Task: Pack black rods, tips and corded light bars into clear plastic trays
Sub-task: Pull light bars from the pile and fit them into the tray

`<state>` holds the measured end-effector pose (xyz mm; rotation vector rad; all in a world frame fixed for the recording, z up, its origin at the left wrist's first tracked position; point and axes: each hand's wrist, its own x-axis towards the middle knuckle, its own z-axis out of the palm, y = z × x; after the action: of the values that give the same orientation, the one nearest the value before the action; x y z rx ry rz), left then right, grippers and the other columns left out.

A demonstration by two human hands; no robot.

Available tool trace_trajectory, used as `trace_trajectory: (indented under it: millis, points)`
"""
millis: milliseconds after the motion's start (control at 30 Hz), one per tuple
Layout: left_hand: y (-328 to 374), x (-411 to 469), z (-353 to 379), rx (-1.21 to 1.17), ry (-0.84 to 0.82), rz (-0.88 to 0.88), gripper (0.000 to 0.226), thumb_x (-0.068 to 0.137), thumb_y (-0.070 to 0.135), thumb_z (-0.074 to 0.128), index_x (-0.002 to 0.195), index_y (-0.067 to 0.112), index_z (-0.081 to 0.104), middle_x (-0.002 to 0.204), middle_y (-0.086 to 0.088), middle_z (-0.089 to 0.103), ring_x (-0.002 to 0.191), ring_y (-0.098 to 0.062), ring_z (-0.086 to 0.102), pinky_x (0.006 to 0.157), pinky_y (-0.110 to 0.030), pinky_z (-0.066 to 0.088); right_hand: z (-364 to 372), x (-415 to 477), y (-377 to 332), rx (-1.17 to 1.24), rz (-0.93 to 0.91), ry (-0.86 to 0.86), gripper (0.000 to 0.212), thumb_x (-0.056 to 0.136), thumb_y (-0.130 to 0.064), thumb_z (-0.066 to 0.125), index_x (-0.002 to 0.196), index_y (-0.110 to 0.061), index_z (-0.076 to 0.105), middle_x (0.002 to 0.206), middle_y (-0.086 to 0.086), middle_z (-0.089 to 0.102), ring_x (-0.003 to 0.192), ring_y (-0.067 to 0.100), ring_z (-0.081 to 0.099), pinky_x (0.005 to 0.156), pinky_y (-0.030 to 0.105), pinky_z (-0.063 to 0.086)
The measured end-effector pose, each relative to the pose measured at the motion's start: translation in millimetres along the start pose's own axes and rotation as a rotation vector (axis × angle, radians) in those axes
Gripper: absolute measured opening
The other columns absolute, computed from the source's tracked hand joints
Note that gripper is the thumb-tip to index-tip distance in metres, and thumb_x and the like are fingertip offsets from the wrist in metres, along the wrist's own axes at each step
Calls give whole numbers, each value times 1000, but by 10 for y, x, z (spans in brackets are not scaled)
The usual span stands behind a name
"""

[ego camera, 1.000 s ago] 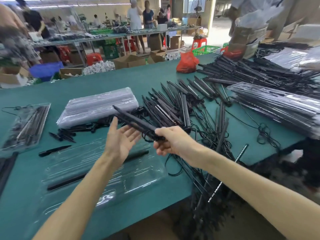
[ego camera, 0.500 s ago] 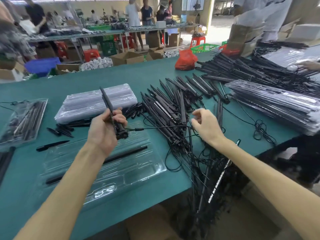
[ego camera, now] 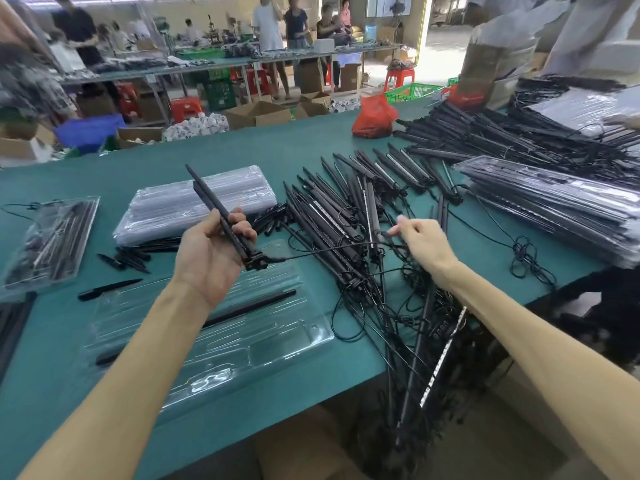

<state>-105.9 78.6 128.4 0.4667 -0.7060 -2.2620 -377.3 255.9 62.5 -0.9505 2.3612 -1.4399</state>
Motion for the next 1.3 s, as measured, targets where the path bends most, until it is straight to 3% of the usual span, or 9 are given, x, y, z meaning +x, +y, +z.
trace_trajectory:
  millis: [100, 167, 233, 433, 633, 767, 833, 1133, 1300]
  points:
    - [-8, 8, -13, 3, 23, -3, 28, 107, 24, 41, 118, 0, 50, 79, 0, 54, 61, -10, 49, 61, -24, 52, -37, 31, -124, 110, 5, -86, 46, 105, -44, 43, 86, -20, 77, 75, 13, 62, 71, 21, 56, 75, 33, 51]
    - [-1, 12, -4, -16, 29, -4, 22, 105, 23, 47, 115, 4, 49, 79, 2, 52, 61, -9, 48, 60, -23, 51, -17, 51, -142, -1, 18, -206, 37, 102, -45, 50, 97, -18, 75, 99, 12, 71, 90, 20, 66, 89, 37, 55]
    - [19, 13, -1, -42, 33, -6, 17, 103, 22, 50, 112, 7, 50, 78, 3, 52, 60, -9, 47, 58, -23, 50, -24, 45, -119, -140, 14, -262, 34, 97, -47, 59, 108, -17, 71, 105, 2, 71, 94, 12, 65, 88, 32, 51]
    - [30, 0, -52, 44, 58, 17, 9, 103, 19, 51, 106, 10, 52, 76, 4, 48, 58, -8, 42, 59, -20, 46, -143, -23, 32, -416, -73, -337, 27, 85, -36, 78, 100, -14, 75, 92, -3, 73, 90, 13, 66, 78, 20, 44]
    - [-125, 1, -64, 262, 41, 22, 11, 99, 16, 59, 107, 8, 56, 71, 4, 47, 55, -9, 39, 53, -21, 43, -168, 32, -42, -248, -151, 15, 17, 86, -18, 78, 98, -6, 77, 84, 3, 70, 84, 20, 66, 78, 23, 45]
    - [-283, 27, -39, 381, -51, 2, 18, 97, 16, 61, 112, 6, 58, 68, 4, 43, 51, -10, 36, 47, -22, 40, -274, 66, -61, -116, -119, 153, 19, 84, -18, 80, 100, -9, 77, 76, -10, 65, 72, -2, 59, 65, 5, 39]
    - [-378, 63, -26, 424, -91, -6, 21, 97, 17, 63, 114, 5, 58, 68, 4, 44, 50, -11, 38, 47, -24, 41, -314, 82, -86, -90, -126, 187, 19, 85, -20, 79, 101, -11, 77, 76, -14, 65, 71, -3, 59, 70, 8, 42]
    - [-896, 94, 126, 733, -163, -45, 25, 91, 23, 74, 108, 5, 66, 65, 3, 49, 47, -13, 44, 45, -26, 45, -294, 117, -463, -77, -298, 105, 15, 82, -18, 81, 95, -11, 77, 74, -13, 67, 61, -11, 60, 63, 2, 42]
    - [-1244, 132, 442, 796, -215, -68, 34, 91, 26, 75, 114, 2, 67, 61, 3, 48, 44, -13, 41, 42, -26, 41, -243, 39, -499, -6, -289, -22, 15, 78, -18, 85, 88, -9, 78, 74, -2, 72, 62, -2, 62, 66, 12, 48]
